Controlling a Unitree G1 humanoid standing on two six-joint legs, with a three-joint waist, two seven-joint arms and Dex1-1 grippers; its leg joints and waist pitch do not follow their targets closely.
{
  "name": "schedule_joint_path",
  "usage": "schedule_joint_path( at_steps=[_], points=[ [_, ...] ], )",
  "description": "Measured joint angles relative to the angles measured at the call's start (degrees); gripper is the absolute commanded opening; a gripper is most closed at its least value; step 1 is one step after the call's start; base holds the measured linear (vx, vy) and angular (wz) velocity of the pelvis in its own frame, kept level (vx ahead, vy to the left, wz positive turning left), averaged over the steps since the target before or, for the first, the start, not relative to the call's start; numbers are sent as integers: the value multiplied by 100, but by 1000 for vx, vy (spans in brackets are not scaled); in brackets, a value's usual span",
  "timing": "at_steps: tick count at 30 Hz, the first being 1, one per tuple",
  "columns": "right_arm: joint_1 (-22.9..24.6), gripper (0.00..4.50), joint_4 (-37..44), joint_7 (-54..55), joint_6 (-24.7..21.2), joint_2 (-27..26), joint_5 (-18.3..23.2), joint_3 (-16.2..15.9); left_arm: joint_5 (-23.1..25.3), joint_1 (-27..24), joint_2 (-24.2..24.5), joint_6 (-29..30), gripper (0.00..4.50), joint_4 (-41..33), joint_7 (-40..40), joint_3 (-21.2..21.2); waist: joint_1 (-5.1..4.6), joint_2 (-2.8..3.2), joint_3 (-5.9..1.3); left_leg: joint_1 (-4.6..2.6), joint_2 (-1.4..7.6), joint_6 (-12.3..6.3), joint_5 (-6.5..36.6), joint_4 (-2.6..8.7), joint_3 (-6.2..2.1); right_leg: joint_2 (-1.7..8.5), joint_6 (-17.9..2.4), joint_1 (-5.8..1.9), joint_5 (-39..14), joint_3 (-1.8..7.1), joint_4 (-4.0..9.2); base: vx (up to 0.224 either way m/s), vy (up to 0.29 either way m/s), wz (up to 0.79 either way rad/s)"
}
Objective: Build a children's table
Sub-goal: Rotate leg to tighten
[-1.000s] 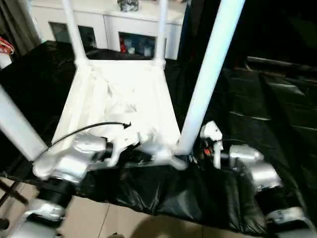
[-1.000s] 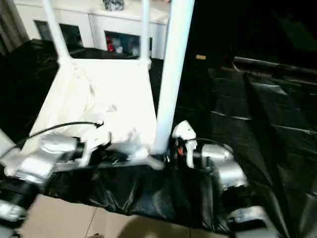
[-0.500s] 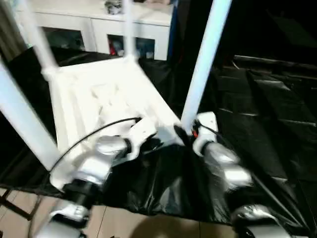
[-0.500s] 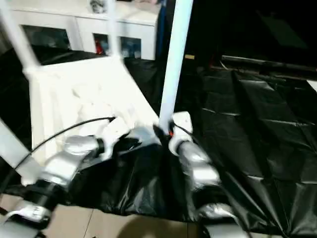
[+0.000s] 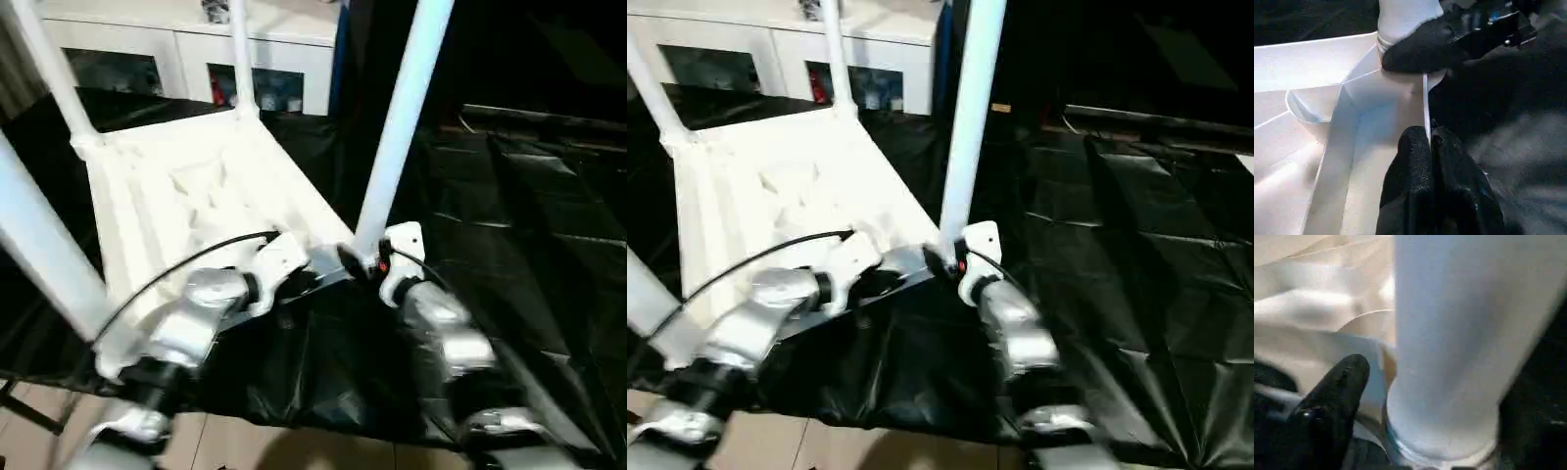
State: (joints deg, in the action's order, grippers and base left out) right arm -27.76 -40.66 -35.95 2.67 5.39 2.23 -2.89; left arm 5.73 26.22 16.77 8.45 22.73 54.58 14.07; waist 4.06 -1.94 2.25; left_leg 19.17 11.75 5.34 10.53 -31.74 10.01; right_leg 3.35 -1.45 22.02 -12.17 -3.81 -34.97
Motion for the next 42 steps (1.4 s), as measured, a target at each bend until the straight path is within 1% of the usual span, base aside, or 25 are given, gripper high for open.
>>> schedule_joint_path(
  at_steps=[1,3,6,9,13,15,17,18,19,21,23,24,25,28,29,30,33,37,42],
  points=[
    [-2,421,7,-190,-2,59,15,-1,-21,-2,28,-42,0,0,81,17,10,0,0,2,0,-1,1,-1,0,0,0,0,0,0,1,0,0,0],
    [-2,421,50,-692,-22,270,65,-53,-102,-6,110,-111,0,0,301,46,67,1,3,-1,0,-3,2,-3,0,0,0,1,-1,0,2,0,0,0],
    [-2,421,162,-1617,-147,599,214,-179,-286,-19,301,-174,0,4,699,37,104,1,9,-1,0,-4,2,-7,0,0,-1,7,0,-1,1,0,0,0],
    [-4,421,189,-2138,-231,766,369,-238,-394,-37,401,-209,0,9,958,31,113,2,10,-1,0,-4,2,-9,0,1,-2,7,0,-1,1,0,0,0],
    [-80,421,240,-2921,-331,1085,427,-448,-600,-21,596,-250,0,86,1410,31,121,1,11,1,1,-6,3,-14,0,1,-2,6,0,-3,-2,0,0,0],
    [-103,388,241,-3119,-376,1125,429,-488,-630,-7,666,-266,0,123,1545,29,129,-2,12,-1,3,-5,2,-15,-1,1,-2,6,0,-5,-4,0,0,0],
    [-104,388,248,-3243,-434,1127,445,-502,-663,20,735,-266,0,159,1663,34,137,-5,14,-1,4,-5,2,-17,-1,1,-2,7,1,-5,-4,0,0,0],
    [-104,374,276,-3323,-468,1146,461,-508,-699,28,765,-266,0,181,1755,37,145,-6,15,-1,4,-5,2,-18,-1,1,-2,7,1,-5,-3,0,0,0],
    [-104,374,292,-3353,-484,1157,473,-522,-711,28,781,-266,0,184,1783,37,148,-7,15,-1,4,-5,2,-18,-1,1,-2,7,1,-5,-3,0,0,0],
    [-103,343,350,-3468,-548,1175,493,-569,-730,35,827,-267,0,186,1892,38,164,-13,19,0,4,-5,2,-18,-1,1,-2,7,1,-6,-4,0,0,0],
    [-103,339,389,-3524,-606,1194,499,-592,-745,39,863,-270,0,190,1974,40,178,-13,19,0,5,-5,2,-18,-1,1,-3,7,0,-7,-4,0,0,0],
    [-102,316,407,-3579,-625,1214,506,-625,-774,39,899,-270,0,198,2041,47,185,-13,19,0,5,-5,2,-18,-1,1,-3,7,0,-7,-3,0,0,0],
    [-98,305,423,-3602,-639,1220,523,-646,-793,40,911,-270,0,210,2075,47,192,-13,19,0,5,-5,2,-18,-1,1,-3,7,0,-7,-4,0,0,0],
    [-59,293,469,-3707,-704,1232,576,-655,-836,41,954,-270,0,229,2196,58,220,-15,20,0,5,-5,2,-20,-1,1,-3,7,0,-7,-4,0,0,0],
    [-35,273,501,-3731,-719,1231,585,-658,-837,41,958,-270,0,229,2219,59,229,-16,21,0,5,-5,2,-20,-1,1,-3,7,0,-7,-4,0,0,0],
    [6,267,550,-3745,-735,1231,590,-664,-839,41,959,-273,0,229,2237,64,241,-16,21,0,5,-5,2,-20,-1,1,-3,7,0,-7,-4,0,0,0],
    [42,262,598,-3742,-759,1224,592,-667,-838,42,949,-299,0,237,2231,69,246,-18,20,0,5,-5,2,-21,-1,1,-3,7,0,-7,-4,0,0,0],
    [120,259,603,-3420,-693,1082,609,-588,-820,41,874,-372,0,291,2036,66,237,-21,19,-6,5,-3,0,-26,-1,1,-9,5,4,-5,-13,0,0,0],
    [139,259,385,-2420,-625,726,606,-266,-642,39,655,-230,0,308,1387,-22,192,-32,24,-12,8,-1,-4,-45,-1,1,10,-5,-3,-3,-25,0,0,0]
  ],
)
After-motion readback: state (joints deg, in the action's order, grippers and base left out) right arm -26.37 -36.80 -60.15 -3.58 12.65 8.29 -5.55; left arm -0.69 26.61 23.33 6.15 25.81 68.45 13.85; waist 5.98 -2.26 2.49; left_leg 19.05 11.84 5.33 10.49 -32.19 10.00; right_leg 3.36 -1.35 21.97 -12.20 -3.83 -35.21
